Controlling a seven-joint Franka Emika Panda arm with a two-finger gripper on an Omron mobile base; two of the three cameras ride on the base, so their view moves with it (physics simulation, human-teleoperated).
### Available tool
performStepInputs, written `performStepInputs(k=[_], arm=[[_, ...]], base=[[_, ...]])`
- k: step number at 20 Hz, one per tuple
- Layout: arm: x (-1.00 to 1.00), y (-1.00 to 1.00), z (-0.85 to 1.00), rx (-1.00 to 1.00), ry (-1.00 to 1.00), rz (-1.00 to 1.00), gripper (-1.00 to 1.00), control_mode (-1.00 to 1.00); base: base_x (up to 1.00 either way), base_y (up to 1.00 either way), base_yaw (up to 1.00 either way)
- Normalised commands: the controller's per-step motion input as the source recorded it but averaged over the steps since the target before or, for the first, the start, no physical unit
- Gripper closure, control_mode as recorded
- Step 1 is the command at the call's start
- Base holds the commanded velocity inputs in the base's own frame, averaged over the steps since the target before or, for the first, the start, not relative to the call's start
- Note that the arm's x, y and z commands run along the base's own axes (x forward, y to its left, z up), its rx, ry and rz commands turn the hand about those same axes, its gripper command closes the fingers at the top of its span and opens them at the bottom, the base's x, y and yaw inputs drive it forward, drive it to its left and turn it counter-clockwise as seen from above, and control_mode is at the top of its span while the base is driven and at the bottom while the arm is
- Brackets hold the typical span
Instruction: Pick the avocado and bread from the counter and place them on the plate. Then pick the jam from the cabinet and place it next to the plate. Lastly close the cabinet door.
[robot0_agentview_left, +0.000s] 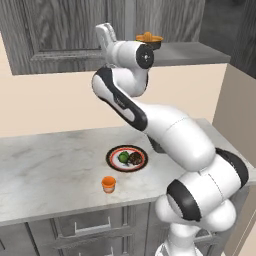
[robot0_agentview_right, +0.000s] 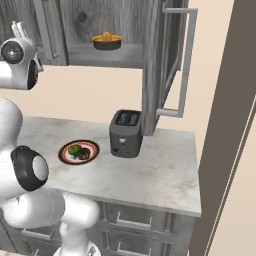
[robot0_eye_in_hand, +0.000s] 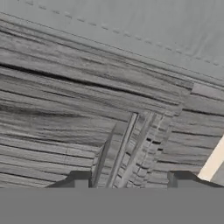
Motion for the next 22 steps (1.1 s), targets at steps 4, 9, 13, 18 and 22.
performStepInputs(k=[4, 9, 13, 18, 22], arm=[[-0.81, 0.00, 0.00, 0.00, 0.03, 0.19, -1.00, -1.00], [-1.00, 0.03, 0.00, 0.00, 0.00, 0.07, -1.00, -1.00], [-0.73, 0.01, 0.23, 0.03, 0.16, 0.00, -1.00, -1.00], [-0.89, -0.12, 0.37, 0.06, 0.14, -0.02, -1.00, -1.00], [-1.00, -0.48, 0.10, 0.09, 0.00, -0.10, -1.00, -1.00]], base=[[0.00, 0.00, 0.00], [0.00, 0.00, 0.00], [0.00, 0.00, 0.00], [0.00, 0.00, 0.00], [0.00, 0.00, 0.00]])
